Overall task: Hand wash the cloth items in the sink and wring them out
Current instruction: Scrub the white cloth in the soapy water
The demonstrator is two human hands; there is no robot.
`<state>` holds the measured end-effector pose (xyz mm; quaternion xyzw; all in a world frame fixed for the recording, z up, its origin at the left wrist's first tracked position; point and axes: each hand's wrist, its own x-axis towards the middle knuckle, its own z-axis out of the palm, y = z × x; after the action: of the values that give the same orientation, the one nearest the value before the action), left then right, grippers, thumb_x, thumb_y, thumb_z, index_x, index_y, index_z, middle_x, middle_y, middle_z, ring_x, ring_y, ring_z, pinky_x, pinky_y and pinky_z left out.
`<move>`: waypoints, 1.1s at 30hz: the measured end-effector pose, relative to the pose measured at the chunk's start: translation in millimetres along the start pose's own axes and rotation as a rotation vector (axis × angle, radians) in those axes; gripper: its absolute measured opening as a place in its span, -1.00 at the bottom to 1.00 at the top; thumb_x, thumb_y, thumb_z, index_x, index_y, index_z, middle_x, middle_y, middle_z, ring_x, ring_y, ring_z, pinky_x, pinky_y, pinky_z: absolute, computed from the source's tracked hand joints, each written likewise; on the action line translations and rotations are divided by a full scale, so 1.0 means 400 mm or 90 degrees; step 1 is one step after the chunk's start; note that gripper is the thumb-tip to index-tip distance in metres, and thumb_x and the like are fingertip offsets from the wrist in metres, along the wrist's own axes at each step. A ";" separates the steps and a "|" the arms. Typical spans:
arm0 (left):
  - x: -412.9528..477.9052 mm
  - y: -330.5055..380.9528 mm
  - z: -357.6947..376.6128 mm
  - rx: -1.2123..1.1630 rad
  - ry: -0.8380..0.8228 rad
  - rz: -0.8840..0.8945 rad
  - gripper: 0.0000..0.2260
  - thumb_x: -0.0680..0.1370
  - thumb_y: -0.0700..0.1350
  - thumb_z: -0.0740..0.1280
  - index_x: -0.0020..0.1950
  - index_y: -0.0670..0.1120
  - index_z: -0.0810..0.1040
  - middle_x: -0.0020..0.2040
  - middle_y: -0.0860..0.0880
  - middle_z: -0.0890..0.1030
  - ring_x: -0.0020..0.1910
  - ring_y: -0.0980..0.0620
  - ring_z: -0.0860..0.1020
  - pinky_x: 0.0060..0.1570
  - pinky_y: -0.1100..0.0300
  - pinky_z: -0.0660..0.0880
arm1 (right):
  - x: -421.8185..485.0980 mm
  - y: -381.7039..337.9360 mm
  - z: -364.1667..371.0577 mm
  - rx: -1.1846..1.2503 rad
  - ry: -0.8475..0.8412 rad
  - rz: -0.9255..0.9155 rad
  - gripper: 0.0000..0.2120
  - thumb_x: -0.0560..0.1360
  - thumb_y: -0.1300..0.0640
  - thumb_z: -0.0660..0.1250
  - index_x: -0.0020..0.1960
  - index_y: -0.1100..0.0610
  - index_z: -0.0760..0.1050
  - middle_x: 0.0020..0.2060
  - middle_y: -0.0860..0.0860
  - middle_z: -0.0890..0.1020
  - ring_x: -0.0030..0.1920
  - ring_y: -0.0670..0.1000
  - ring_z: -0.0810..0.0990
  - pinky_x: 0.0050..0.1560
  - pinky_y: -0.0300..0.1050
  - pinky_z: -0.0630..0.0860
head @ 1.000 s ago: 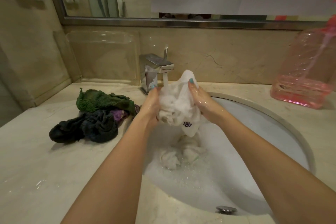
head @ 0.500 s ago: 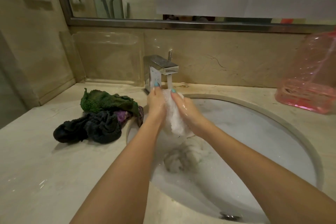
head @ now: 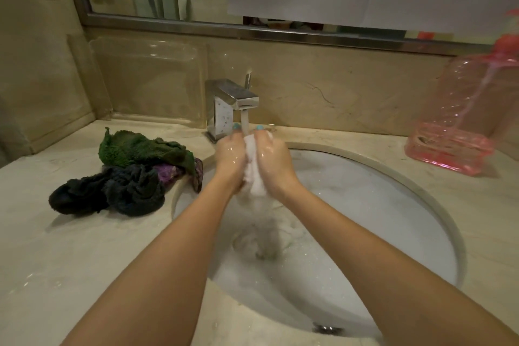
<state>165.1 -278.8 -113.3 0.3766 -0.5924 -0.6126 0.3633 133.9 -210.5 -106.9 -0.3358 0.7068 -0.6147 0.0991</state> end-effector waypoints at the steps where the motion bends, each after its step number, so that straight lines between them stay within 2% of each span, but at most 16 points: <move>1: -0.011 0.002 -0.002 -0.030 -0.001 0.004 -0.66 0.68 0.04 0.11 -0.06 -0.15 0.53 -0.24 -0.12 0.53 -0.32 -0.02 0.49 -0.35 0.20 0.42 | 0.012 0.001 -0.004 0.000 0.005 0.008 -0.59 0.65 0.03 0.08 -0.31 0.14 0.43 -0.38 0.06 0.52 -0.35 0.01 0.46 -0.28 -0.11 0.38; 5: -0.062 0.008 0.019 -0.004 -0.080 0.080 -0.69 0.68 0.01 0.11 -0.15 -0.12 0.46 -0.21 -0.14 0.49 -0.20 -0.03 0.46 -0.18 0.13 0.38 | 0.057 0.029 -0.040 -0.020 0.059 0.053 -0.55 0.67 0.01 0.04 -0.36 0.12 0.36 -0.43 0.00 0.46 -0.40 0.00 0.39 -0.28 -0.09 0.31; 8: -0.070 0.022 0.022 0.007 -0.106 0.053 -0.65 0.69 0.05 0.09 -0.14 -0.11 0.48 -0.24 -0.03 0.52 -0.25 0.06 0.48 -0.26 0.20 0.40 | 0.062 0.040 -0.043 -0.044 0.079 0.050 -0.53 0.67 -0.01 0.03 -0.37 0.10 0.32 -0.43 -0.01 0.45 -0.38 0.02 0.39 -0.23 -0.08 0.33; 10: -0.057 0.022 0.015 -0.028 -0.072 0.026 -0.63 0.68 0.08 0.10 -0.18 -0.10 0.49 -0.27 -0.04 0.53 -0.30 0.04 0.49 -0.31 0.19 0.41 | 0.052 0.022 -0.035 -0.036 0.092 0.023 -0.53 0.67 -0.03 0.04 -0.38 0.09 0.32 -0.42 0.00 0.46 -0.34 0.05 0.42 -0.23 -0.07 0.33; 14: -0.024 0.017 -0.026 -0.064 -0.048 -0.002 -0.69 0.67 0.07 0.13 -0.12 -0.04 0.53 -0.27 -0.03 0.57 -0.31 0.02 0.55 -0.25 0.16 0.48 | 0.013 -0.022 0.007 -0.003 -0.009 -0.062 -0.52 0.65 0.03 0.10 -0.43 0.10 0.34 -0.45 0.05 0.46 -0.37 0.02 0.43 -0.31 -0.10 0.36; 18: -0.045 0.031 -0.014 -0.026 -0.101 -0.021 -0.62 0.68 0.10 0.10 -0.07 -0.10 0.58 -0.36 -0.01 0.61 -0.39 0.05 0.60 -0.38 0.21 0.54 | 0.052 0.001 -0.021 -0.001 0.044 0.003 -0.53 0.67 0.02 0.07 -0.40 0.10 0.32 -0.46 -0.01 0.43 -0.39 0.00 0.36 -0.30 -0.08 0.29; 20: -0.054 0.030 -0.001 -0.003 -0.130 -0.026 -0.61 0.67 0.14 0.10 -0.03 -0.10 0.57 -0.42 0.03 0.58 -0.49 0.11 0.55 -0.54 0.32 0.44 | 0.068 0.033 -0.047 -0.034 0.041 0.043 -0.54 0.67 -0.04 0.03 -0.35 0.10 0.33 -0.42 -0.02 0.43 -0.37 -0.01 0.38 -0.31 -0.08 0.29; 21: -0.048 0.027 -0.006 -0.001 -0.139 -0.039 -0.61 0.66 0.16 0.11 0.03 -0.11 0.57 -0.38 0.01 0.59 -0.49 0.11 0.55 -0.55 0.33 0.43 | 0.073 0.045 -0.054 -0.057 0.023 0.050 -0.54 0.67 -0.07 0.02 -0.34 0.10 0.33 -0.41 -0.02 0.43 -0.37 -0.02 0.38 -0.30 -0.08 0.31; 22: -0.043 0.022 -0.016 0.000 -0.152 -0.055 -0.60 0.65 0.18 0.12 0.09 -0.10 0.57 -0.30 -0.02 0.63 -0.43 0.09 0.58 -0.50 0.32 0.48 | 0.078 0.053 -0.059 -0.076 0.009 0.049 -0.53 0.67 -0.09 0.00 -0.33 0.10 0.33 -0.41 -0.02 0.43 -0.36 -0.01 0.39 -0.27 -0.08 0.31; 24: -0.027 0.011 -0.050 0.052 -0.222 -0.073 -0.52 0.59 0.28 0.16 0.22 -0.07 0.55 -0.01 -0.08 0.69 -0.13 0.01 0.67 -0.13 0.17 0.63 | 0.086 0.054 -0.073 -0.091 0.021 0.040 -0.51 0.67 -0.13 -0.02 -0.31 0.11 0.35 -0.40 0.00 0.44 -0.32 0.02 0.43 -0.21 -0.07 0.33; 25: -0.022 0.007 -0.067 0.118 -0.273 -0.084 -0.46 0.54 0.35 0.20 0.28 -0.03 0.54 0.13 -0.06 0.66 0.03 -0.01 0.65 0.09 0.07 0.59 | 0.093 0.053 -0.084 -0.094 0.041 0.036 -0.51 0.66 -0.14 -0.02 -0.31 0.11 0.35 -0.38 0.00 0.45 -0.29 0.04 0.44 -0.20 -0.07 0.34; 26: -0.024 0.007 -0.079 0.196 -0.330 -0.106 -0.41 0.48 0.39 0.25 0.30 0.00 0.53 0.19 -0.01 0.63 0.13 -0.02 0.61 0.22 0.02 0.52 | 0.100 0.056 -0.096 -0.101 0.062 0.029 -0.51 0.66 -0.14 -0.02 -0.31 0.10 0.35 -0.37 0.00 0.46 -0.26 0.05 0.46 -0.19 -0.08 0.34; 27: -0.033 0.009 -0.086 0.266 -0.391 -0.127 -0.42 0.44 0.38 0.31 0.26 0.00 0.55 0.17 0.01 0.64 0.14 0.00 0.60 0.25 0.03 0.50 | 0.104 0.059 -0.107 -0.112 0.076 0.027 -0.52 0.66 -0.14 -0.03 -0.31 0.09 0.35 -0.35 0.00 0.47 -0.23 0.05 0.46 -0.18 -0.08 0.34; 29: -0.046 0.017 -0.086 0.304 -0.463 -0.136 -0.60 0.47 0.21 0.40 0.15 -0.05 0.60 0.01 -0.01 0.70 -0.01 0.04 0.65 0.09 0.13 0.57 | 0.108 0.069 -0.120 -0.122 0.086 0.034 -0.51 0.66 -0.16 -0.02 -0.31 0.09 0.34 -0.37 -0.02 0.44 -0.25 0.04 0.44 -0.22 -0.08 0.32; 31: -0.048 0.021 -0.087 0.231 -0.447 -0.119 -0.71 0.49 0.04 0.44 0.12 -0.09 0.60 -0.05 -0.04 0.71 -0.12 0.04 0.67 -0.02 0.15 0.59 | 0.110 0.073 -0.128 -0.124 0.079 0.049 -0.49 0.65 -0.18 -0.02 -0.32 0.10 0.34 -0.40 -0.02 0.42 -0.30 0.02 0.42 -0.29 -0.09 0.29; 33: -0.033 0.019 -0.095 0.097 -0.395 -0.096 -0.80 0.52 -0.03 0.42 0.10 -0.06 0.59 -0.11 -0.01 0.72 -0.18 0.06 0.68 -0.12 0.20 0.61 | 0.114 0.067 -0.139 -0.128 0.058 0.067 -0.47 0.64 -0.22 -0.04 -0.31 0.11 0.36 -0.39 -0.02 0.43 -0.31 0.01 0.41 -0.32 -0.10 0.28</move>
<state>205.1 -284.6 -106.1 0.2411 -0.6892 -0.6773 0.0902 59.0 -192.6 -107.1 -0.2784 0.7852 -0.5493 0.0648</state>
